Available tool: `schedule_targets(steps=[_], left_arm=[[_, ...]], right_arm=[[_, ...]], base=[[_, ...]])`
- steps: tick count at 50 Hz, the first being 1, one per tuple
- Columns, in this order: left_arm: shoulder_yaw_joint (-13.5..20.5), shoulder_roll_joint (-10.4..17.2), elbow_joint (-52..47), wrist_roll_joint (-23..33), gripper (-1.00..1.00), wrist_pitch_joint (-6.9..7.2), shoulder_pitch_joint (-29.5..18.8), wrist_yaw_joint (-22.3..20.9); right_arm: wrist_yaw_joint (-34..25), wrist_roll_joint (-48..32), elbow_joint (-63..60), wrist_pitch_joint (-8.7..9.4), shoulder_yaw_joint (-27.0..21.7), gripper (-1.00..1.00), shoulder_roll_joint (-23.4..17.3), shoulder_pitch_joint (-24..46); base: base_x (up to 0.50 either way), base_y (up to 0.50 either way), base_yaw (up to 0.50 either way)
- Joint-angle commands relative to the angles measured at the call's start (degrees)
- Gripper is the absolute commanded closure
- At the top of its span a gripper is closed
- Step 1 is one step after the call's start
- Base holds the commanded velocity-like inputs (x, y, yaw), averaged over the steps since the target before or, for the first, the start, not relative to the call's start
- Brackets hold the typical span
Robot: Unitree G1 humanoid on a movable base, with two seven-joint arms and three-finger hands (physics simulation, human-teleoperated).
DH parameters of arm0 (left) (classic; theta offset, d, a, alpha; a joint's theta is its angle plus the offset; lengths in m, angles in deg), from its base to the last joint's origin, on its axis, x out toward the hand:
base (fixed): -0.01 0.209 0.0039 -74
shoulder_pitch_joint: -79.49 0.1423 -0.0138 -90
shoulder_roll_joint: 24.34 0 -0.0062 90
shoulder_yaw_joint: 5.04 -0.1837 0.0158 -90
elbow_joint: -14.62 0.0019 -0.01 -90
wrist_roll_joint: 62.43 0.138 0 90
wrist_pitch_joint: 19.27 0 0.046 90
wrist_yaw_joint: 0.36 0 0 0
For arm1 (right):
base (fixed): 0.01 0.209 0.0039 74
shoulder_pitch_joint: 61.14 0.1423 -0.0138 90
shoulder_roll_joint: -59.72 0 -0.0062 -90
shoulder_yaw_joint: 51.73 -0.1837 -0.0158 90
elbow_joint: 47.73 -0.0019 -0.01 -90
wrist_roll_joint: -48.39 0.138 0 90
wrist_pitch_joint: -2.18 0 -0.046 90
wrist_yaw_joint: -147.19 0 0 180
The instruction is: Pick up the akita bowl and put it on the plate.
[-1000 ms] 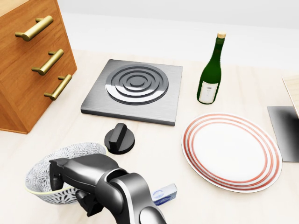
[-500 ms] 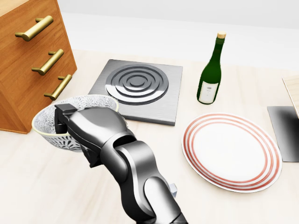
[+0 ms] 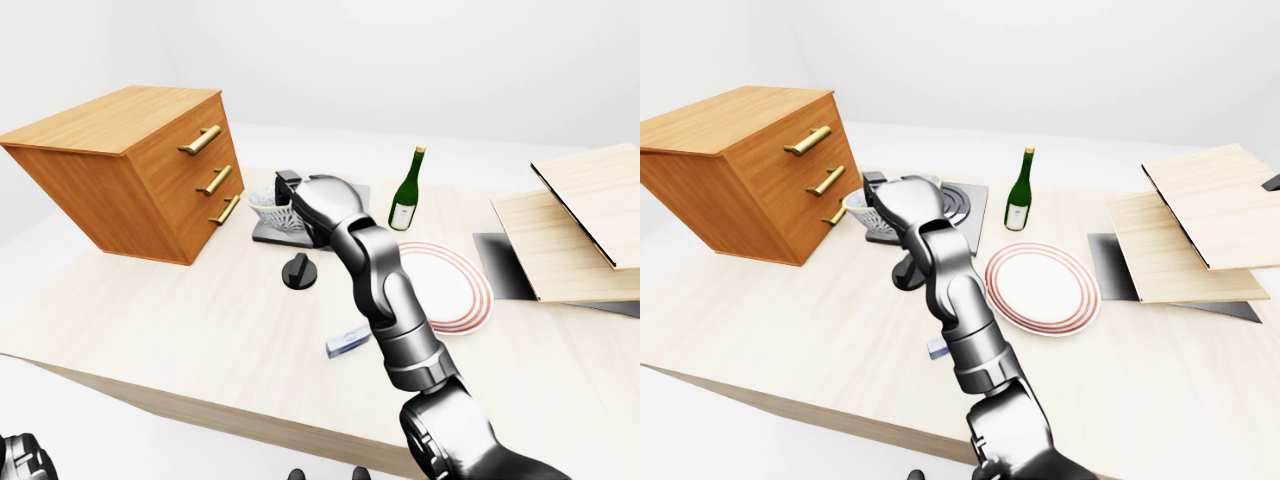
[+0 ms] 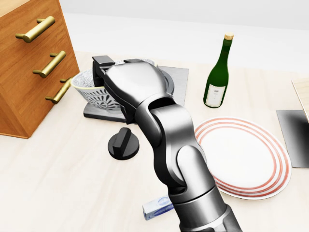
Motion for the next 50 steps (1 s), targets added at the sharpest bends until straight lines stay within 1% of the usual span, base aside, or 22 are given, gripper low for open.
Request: schedule_targets(steps=[1,8,12,13,14,15,18,22,26,29,36,42,47,50], left_arm=[[0.3,0.9,0.3,-0.6,-0.98,0.00,-0.3,0.0],[0.1,1.2,0.8,-0.4,-0.98,0.00,-0.5,0.0],[0.1,1.0,0.9,-0.1,-0.98,0.00,-0.5,0.0],[0.1,1.0,1.0,-0.4,-0.98,0.00,-0.6,0.0],[0.0,1.0,1.0,-0.2,-0.98,0.00,-0.6,0.0],[-0.1,0.9,1.2,0.1,-0.97,0.00,-0.6,0.0],[0.1,1.2,1.6,0.0,-0.98,0.00,-0.9,0.0],[0.2,1.1,1.5,0.3,-0.98,0.00,-0.7,0.0],[0.5,1.7,1.7,-0.4,-0.98,0.00,-0.9,0.0],[0.0,1.4,1.9,0.1,-0.98,0.00,-0.9,0.0],[0.5,1.5,1.3,-0.4,-0.98,0.00,-0.6,0.0],[0.5,1.7,1.2,-0.8,-0.98,0.00,-0.6,0.0],[0.3,1.1,0.8,-0.1,-0.98,0.00,0.0,0.0],[0.7,1.4,0.8,-0.7,-0.98,0.00,-0.3,0.0]], right_arm=[[-0.3,-0.3,-3.3,0.00,-2.4,1.00,-4.0,0.5],[-1.1,-1.5,-3.5,0.00,-2.0,1.00,-3.8,0.4],[-2.4,-4.1,-3.6,0.00,-1.6,1.00,-4.0,0.5],[-8.7,-5.0,-15.7,0.00,-1.8,1.00,-6.9,-6.1],[-11.5,-5.5,-20.8,0.00,-2.2,1.00,-7.8,-8.7],[-11.5,-6.8,-24.4,0.00,-2.3,1.00,-8.0,-10.5],[-11.5,-8.2,-28.5,0.00,-3.1,1.00,-7.6,-13.0],[-11.5,-10.2,-33.1,0.00,-4.3,1.00,-8.5,-16.4],[-11.5,-9.6,-33.0,0.00,-6.9,1.00,-10.2,-17.8],[-11.5,-9.9,-33.7,0.00,-7.1,1.00,-10.7,-18.4],[-11.5,-11.7,-37.7,0.00,-8.1,1.00,-11.1,-22.5],[-11.5,-11.3,-39.3,0.00,-9.5,1.00,-12.2,-22.4],[-11.5,-10.6,-39.4,0.00,-10.4,1.00,-12.5,-23.7],[-11.5,-10.1,-39.0,0.00,-10.6,1.00,-12.9,-23.8]], base=[[0.00,0.00,0.00],[0.00,0.00,0.00],[0.00,0.00,0.00],[0.00,0.00,0.00],[0.00,0.00,0.00],[0.00,0.00,0.00],[0.00,0.00,0.00],[0.00,0.00,0.00],[0.00,0.00,0.00],[0.00,0.00,0.00],[0.00,0.00,0.00],[0.00,0.00,0.00],[0.00,0.00,0.00],[0.00,0.00,0.00]])
